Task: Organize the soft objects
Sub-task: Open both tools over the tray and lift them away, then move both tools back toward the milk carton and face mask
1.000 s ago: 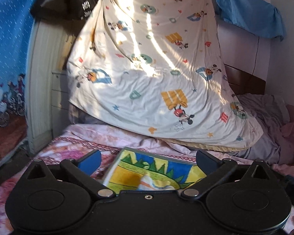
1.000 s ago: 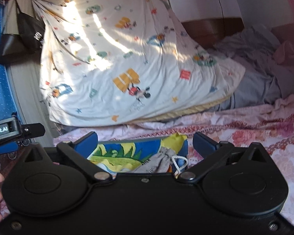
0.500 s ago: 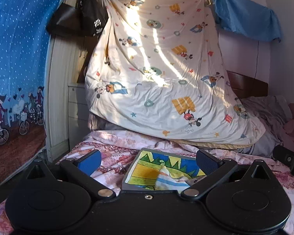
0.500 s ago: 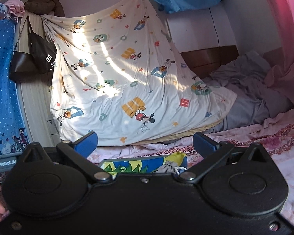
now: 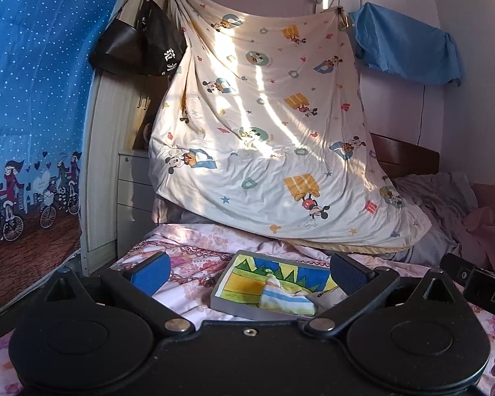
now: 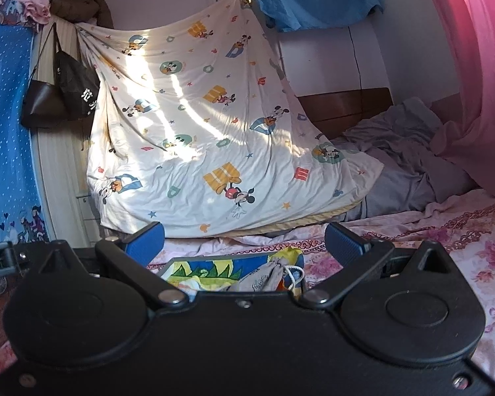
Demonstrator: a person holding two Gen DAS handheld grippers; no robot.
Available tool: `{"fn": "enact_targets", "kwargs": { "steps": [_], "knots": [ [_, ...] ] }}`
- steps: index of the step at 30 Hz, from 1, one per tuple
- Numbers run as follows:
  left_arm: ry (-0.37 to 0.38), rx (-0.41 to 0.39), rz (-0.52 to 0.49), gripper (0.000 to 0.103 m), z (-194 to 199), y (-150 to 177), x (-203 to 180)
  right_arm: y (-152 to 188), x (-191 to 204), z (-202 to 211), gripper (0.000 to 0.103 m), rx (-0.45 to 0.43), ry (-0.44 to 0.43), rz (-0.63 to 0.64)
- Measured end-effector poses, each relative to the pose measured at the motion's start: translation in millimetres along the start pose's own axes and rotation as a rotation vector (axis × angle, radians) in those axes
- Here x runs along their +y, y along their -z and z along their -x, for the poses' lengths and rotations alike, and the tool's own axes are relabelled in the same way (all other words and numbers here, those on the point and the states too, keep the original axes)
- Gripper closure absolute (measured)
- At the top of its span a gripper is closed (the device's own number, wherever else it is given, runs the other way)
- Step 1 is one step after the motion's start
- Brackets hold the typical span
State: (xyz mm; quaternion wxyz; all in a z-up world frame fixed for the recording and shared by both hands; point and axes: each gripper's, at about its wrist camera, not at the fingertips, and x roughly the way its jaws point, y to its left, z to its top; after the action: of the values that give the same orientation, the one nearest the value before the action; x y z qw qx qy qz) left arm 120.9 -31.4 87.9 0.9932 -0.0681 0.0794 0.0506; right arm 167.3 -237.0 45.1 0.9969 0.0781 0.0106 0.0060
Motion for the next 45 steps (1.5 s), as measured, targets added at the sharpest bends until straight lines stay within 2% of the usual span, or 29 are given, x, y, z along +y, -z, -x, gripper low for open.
{"fn": "enact_targets", "kwargs": {
  "steps": [8,14,19,23,28,39,45],
  "knots": [
    [-0.012,-0.029,0.003,0.001,28,16,12,8,-4,23,0.000,0.007,-0.014,0.022],
    [-0.032,-0.045,0.004,0.001,43,28,22,17,-1,40,0.000,-0.035,-0.034,0.059],
    [-0.043,-0.034,0.016,0.001,48,37,32,21,1,50,0.000,-0.066,-0.039,0.083],
    [-0.048,-0.015,0.043,0.001,53,45,42,26,4,50,0.000,-0.033,-0.049,0.112],
    [-0.069,0.050,0.100,0.001,51,55,54,34,5,49,0.000,0.016,-0.068,0.132],
    [-0.113,0.238,0.186,0.001,31,77,76,50,17,37,0.000,0.173,-0.164,0.241],
    [-0.134,0.312,0.205,0.001,22,86,81,59,28,39,0.000,0.227,-0.195,0.307]
  ]
}}
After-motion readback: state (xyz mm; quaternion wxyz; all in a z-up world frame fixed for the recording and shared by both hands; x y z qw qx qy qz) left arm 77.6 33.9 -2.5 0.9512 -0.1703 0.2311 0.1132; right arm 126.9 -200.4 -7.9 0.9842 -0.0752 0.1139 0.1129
